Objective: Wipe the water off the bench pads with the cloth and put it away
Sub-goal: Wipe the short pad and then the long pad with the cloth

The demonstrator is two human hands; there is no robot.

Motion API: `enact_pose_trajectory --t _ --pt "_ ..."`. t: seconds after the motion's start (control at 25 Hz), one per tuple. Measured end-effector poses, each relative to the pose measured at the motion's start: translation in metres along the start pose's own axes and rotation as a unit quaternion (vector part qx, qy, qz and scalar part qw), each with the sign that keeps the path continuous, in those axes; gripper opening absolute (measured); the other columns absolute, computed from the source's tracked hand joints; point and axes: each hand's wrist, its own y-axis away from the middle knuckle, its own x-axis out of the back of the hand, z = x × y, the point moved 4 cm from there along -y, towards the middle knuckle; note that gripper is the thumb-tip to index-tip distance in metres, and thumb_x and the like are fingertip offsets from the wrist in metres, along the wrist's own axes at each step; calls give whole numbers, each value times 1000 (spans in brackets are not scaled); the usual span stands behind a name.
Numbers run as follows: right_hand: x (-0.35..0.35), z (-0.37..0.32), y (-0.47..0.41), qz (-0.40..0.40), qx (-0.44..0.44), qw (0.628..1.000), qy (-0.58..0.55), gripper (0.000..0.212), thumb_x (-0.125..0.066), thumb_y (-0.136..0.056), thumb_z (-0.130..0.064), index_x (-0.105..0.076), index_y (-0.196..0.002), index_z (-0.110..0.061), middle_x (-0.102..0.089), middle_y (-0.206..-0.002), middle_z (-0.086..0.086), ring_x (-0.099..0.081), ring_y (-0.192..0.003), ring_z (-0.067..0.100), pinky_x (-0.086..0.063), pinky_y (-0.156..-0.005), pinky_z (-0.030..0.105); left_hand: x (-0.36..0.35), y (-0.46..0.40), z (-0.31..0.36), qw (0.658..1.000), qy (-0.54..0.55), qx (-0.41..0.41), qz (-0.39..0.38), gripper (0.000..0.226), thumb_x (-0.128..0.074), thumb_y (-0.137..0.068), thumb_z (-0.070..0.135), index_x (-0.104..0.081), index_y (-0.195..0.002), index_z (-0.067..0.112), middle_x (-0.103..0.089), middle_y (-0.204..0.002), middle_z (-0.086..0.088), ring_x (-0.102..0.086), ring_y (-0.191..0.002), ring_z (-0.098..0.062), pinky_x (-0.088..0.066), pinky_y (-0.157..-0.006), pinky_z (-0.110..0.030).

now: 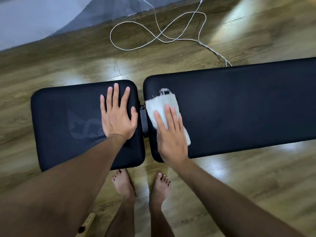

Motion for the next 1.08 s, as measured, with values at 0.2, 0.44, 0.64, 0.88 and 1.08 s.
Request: enact_pose_trajectory --t 0.2,0.44,0.64,0.88,1.08 --pt "-2 10 35 -15 9 1000 -10 57 -54 -99 -12 -36 -153 -18 -24 -163 15 -16 -153 31 -22 -122 53 -2 0 -1 1000 10 2 7 64 -37 -97 40 -25 -159 27 -14 -169 -7 -8 -157 -24 -4 -127 -48" --pt "30 40 -109 -3 -54 998 -41 51 -31 -106 -21 -25 -157 -18 -13 -166 14 -6 -154 30 -10 -125 47 -1 -1 -1 1000 5 0 1 65 -36 -97 41 -24 -159 28 -13 -169 -6 -7 -157 -24 -4 -127 -47" --pt "34 52 -112 20 -42 999 -18 50 -30 -106 -21 -28 -156 -17 -17 -165 15 -12 -154 30 -12 -125 47 -2 -1 1 1000 3 2 -3 66 -38 -95 41 -24 -159 28 -14 -169 -7 -8 -157 -25 -3 -127 -47" --pt "18 49 20 -5 -69 997 -20 52 -39 -105 -17 -29 -156 -18 -18 -165 15 -11 -154 30 -21 -122 52 -1 -1 1 1000 10 3 -10 66 -37 -96 41 -23 -159 28 -12 -170 -6 -7 -157 -24 -4 -127 -49" --pt "15 51 55 -20 -41 999 -21 49 -33 -105 -23 -33 -154 -18 -24 -163 14 -16 -153 30 -25 -121 53 1 0 0 1000 6 8 -7 65 -37 -96 41 -25 -159 29 -14 -169 -5 -7 -157 -23 -4 -127 -48"
